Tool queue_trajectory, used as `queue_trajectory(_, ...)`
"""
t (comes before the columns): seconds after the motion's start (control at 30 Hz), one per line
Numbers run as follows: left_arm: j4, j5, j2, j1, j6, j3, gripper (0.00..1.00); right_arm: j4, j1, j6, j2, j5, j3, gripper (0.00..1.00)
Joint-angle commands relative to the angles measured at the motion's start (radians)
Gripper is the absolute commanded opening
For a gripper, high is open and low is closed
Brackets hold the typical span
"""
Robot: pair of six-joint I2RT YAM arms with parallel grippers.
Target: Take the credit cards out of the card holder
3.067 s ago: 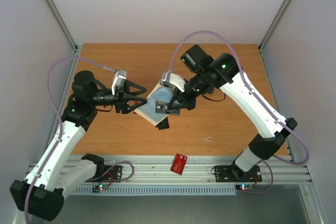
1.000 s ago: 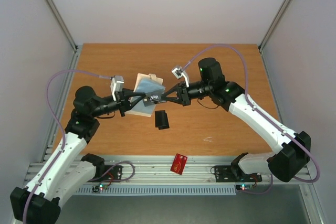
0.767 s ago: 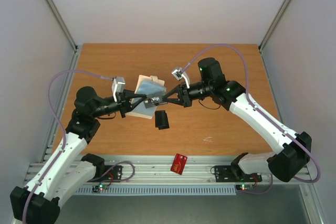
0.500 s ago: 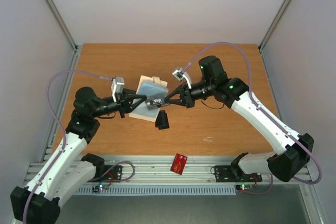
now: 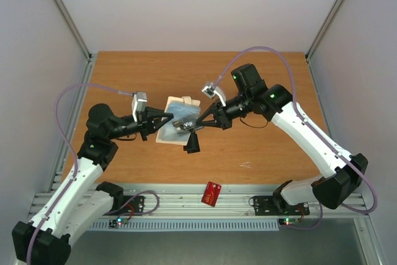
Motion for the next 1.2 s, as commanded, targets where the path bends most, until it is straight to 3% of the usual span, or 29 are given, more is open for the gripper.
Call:
queue_trajectory(0.0,0.003,-0.075,-0.032,0.006,0.012,0.000,0.00,-0.103,-0.013,-0.078,-0.017,0.048,0.046,0.01)
queue_trajectory(0.2,-0.140,-0.397,-0.082,0.012,0.047,-0.024,0.00,-0.054,-0.119,-0.024,-0.085,0.091,-0.051,0.01)
queue_trajectory(0.33,-0.267,-0.671,-0.102,0.023,0.019,-0.031,0.00,0.037,-0.150,0.110,-0.093,0.252,-0.086,0.01)
queue_trajectory(0.4,-0.347,-0.860,-0.108,0.035,0.010,-0.034,0.00,0.019,-0.149,0.213,-0.064,0.395,-0.057,0.01)
queue_trajectory(0.47,-0.405,-0.996,-0.115,0.056,-0.004,-0.046,0.00,0.004,-0.149,0.481,-0.050,0.549,-0.051,0.01)
queue_trajectory(0.57,-0.398,-1.023,-0.147,0.076,-0.042,-0.081,0.00,0.182,-0.115,0.854,-0.128,0.616,-0.219,0.01)
queue_trajectory(0.67,-0.346,-0.982,-0.161,0.079,-0.122,-0.133,0.00,0.331,-0.065,1.113,-0.200,0.780,-0.388,0.01)
queue_trajectory(0.8,-0.280,-0.996,-0.145,0.079,-0.241,-0.208,0.00,0.460,0.011,1.444,-0.219,0.978,-0.483,0.01)
queue_trajectory(0.9,-0.250,-0.989,-0.155,0.079,-0.307,-0.264,0.00,0.350,0.133,1.365,-0.135,1.189,-0.342,0.01)
queue_trajectory(1.0,-0.234,-1.005,-0.212,0.078,-0.345,-0.323,0.00,0.160,0.212,1.235,0.007,1.243,-0.131,0.01)
queue_trajectory(1.1,-0.254,-1.046,-0.270,0.079,-0.388,-0.363,0.00,0.039,0.263,1.370,0.066,1.256,-0.108,0.01)
queue_trajectory(1.17,-0.272,-1.060,-0.289,0.078,-0.404,-0.370,0.00,0.114,0.290,1.583,0.051,1.243,-0.211,0.01)
